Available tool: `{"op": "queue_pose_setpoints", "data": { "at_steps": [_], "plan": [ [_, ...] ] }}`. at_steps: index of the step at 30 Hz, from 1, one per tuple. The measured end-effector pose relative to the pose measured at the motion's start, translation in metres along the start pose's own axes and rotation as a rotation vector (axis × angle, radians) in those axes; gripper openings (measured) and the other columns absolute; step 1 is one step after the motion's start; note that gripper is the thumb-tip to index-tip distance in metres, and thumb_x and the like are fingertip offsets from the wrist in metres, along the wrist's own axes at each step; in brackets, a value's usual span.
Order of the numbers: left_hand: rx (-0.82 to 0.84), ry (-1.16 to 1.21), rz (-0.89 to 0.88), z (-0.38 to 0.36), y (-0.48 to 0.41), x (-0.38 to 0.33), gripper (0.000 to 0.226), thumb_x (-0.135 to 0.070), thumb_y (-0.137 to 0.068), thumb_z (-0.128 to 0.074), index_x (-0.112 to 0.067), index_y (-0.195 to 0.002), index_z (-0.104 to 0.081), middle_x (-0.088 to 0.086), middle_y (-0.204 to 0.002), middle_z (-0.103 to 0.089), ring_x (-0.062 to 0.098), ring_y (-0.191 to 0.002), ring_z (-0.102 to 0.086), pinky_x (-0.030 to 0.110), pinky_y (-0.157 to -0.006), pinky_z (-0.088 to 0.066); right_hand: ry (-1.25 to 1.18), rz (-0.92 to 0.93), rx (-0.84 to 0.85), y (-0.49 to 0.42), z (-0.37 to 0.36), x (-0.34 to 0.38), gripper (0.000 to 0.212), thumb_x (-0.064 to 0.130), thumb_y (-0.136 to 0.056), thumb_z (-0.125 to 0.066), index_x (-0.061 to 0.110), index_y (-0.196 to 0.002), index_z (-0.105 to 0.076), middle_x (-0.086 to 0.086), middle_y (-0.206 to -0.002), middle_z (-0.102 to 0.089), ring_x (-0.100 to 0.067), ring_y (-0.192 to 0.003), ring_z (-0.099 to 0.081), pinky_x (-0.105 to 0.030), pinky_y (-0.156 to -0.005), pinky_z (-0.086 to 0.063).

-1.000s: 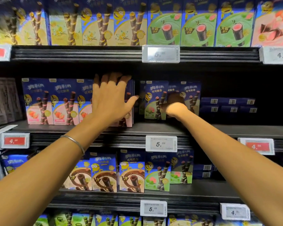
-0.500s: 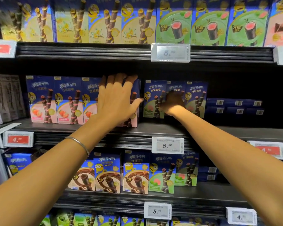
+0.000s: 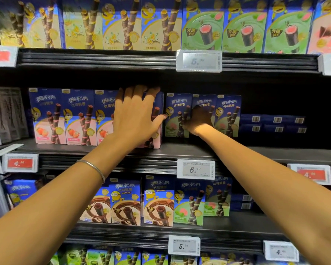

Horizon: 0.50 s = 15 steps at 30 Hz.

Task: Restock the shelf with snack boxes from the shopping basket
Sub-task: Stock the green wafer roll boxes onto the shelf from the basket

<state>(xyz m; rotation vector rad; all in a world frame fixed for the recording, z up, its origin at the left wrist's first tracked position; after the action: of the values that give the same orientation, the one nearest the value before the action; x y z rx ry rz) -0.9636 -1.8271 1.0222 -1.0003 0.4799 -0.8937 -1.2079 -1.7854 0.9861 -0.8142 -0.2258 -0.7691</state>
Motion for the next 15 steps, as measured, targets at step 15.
{"op": "queue_pose_setpoints", "data": {
  "at_steps": [15],
  "plan": [
    [0.0, 0.03, 0.002, 0.0, 0.002, 0.002, 0.082, -0.064, -0.094, -0.065, -0.019, -0.158, -0.043, 0.016, -0.144, -0.059, 0.042, -0.132, -0.054, 0.063, -0.114, -0.038, -0.056, -0.037, 0.11, -0.001, -0.001, -0.014, 0.046, 0.037, -0.089, -0.072, 0.004, -0.119, -0.064, -0.018, -0.121, -0.066, -0.036, -0.116, -0.062, -0.04, -0.1, -0.05]
  ]
}}
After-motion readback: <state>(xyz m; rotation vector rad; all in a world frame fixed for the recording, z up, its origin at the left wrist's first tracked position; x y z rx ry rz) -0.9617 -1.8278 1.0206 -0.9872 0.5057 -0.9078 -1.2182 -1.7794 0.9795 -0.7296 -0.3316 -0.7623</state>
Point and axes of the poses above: each hand's wrist, its own y-axis away from the middle knuckle, its own z-axis out of the back of the hand, x = y × z, the point moved 7 cm from there along -y, towards the middle knuckle
